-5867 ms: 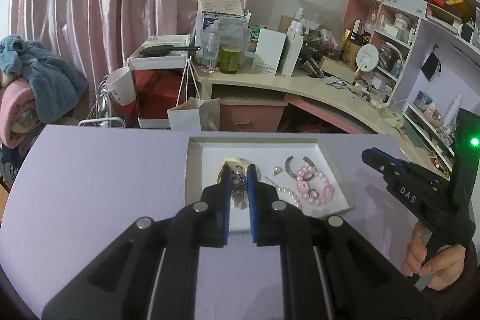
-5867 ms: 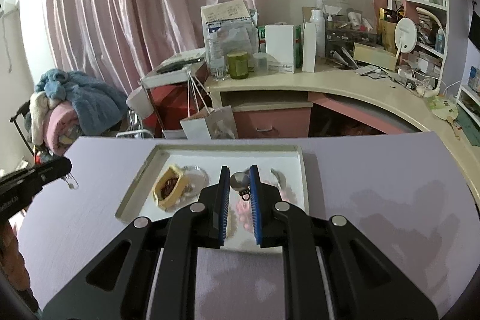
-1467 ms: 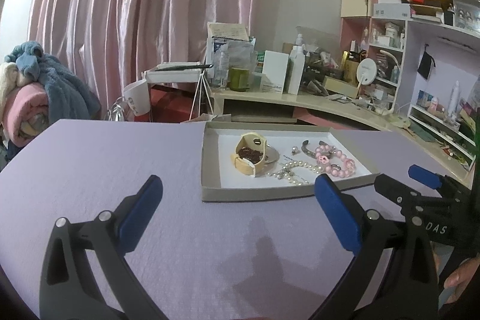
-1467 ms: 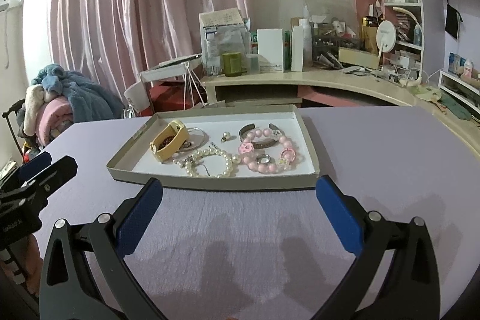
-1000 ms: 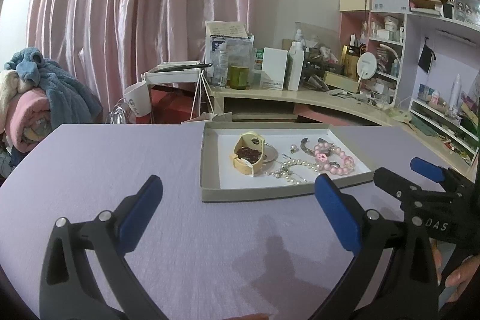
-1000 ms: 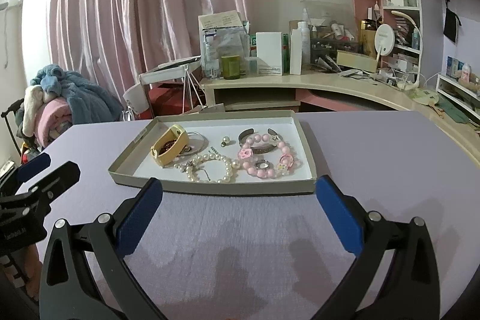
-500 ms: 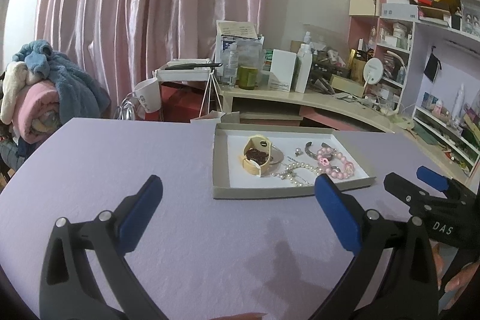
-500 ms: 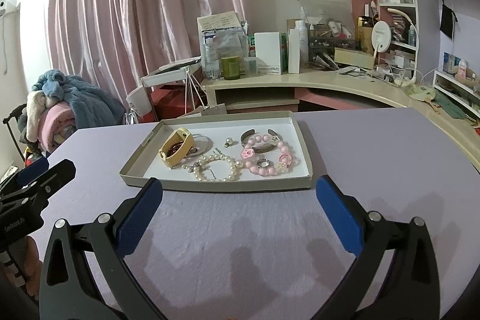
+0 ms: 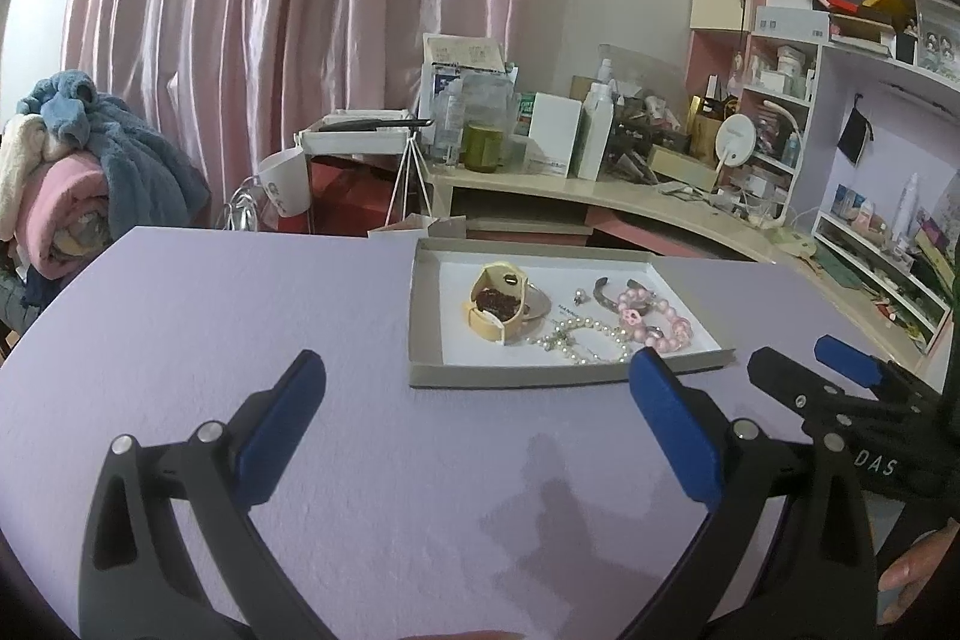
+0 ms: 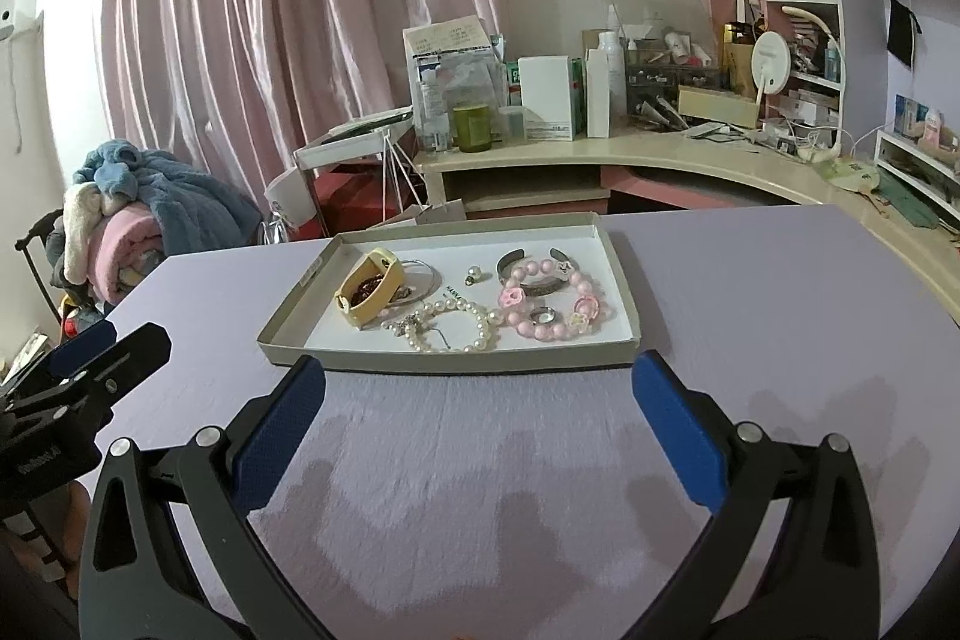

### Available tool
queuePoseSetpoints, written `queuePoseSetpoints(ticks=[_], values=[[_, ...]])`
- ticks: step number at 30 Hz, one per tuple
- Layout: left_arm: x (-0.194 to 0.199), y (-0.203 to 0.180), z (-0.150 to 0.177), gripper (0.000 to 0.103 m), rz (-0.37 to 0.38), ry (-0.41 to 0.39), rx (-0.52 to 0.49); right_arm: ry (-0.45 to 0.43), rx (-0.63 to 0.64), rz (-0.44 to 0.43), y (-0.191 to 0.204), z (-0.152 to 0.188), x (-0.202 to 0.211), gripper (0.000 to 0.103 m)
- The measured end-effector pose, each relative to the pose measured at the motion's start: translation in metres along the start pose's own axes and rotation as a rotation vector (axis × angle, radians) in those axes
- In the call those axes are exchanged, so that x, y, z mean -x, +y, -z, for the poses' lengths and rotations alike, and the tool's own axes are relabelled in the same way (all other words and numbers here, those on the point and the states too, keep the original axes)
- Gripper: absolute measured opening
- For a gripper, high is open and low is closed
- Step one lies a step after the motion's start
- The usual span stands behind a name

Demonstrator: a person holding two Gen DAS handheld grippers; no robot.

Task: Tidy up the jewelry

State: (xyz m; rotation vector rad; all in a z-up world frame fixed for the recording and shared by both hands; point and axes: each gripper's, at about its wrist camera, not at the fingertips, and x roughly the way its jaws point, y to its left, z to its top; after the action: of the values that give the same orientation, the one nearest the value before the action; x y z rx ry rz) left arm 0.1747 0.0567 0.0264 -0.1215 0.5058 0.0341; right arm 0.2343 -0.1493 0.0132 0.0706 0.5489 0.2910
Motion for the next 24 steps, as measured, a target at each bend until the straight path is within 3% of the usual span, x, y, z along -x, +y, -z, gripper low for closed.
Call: queuePoseSetpoints(ticks=[24], values=[[0.0012, -0.0001, -0.0034, 0.101, 0.07, -0.007, 0.037, -0.01, -0.005, 0.005, -0.0038, -0.0044, 0.0025, 0.102]])
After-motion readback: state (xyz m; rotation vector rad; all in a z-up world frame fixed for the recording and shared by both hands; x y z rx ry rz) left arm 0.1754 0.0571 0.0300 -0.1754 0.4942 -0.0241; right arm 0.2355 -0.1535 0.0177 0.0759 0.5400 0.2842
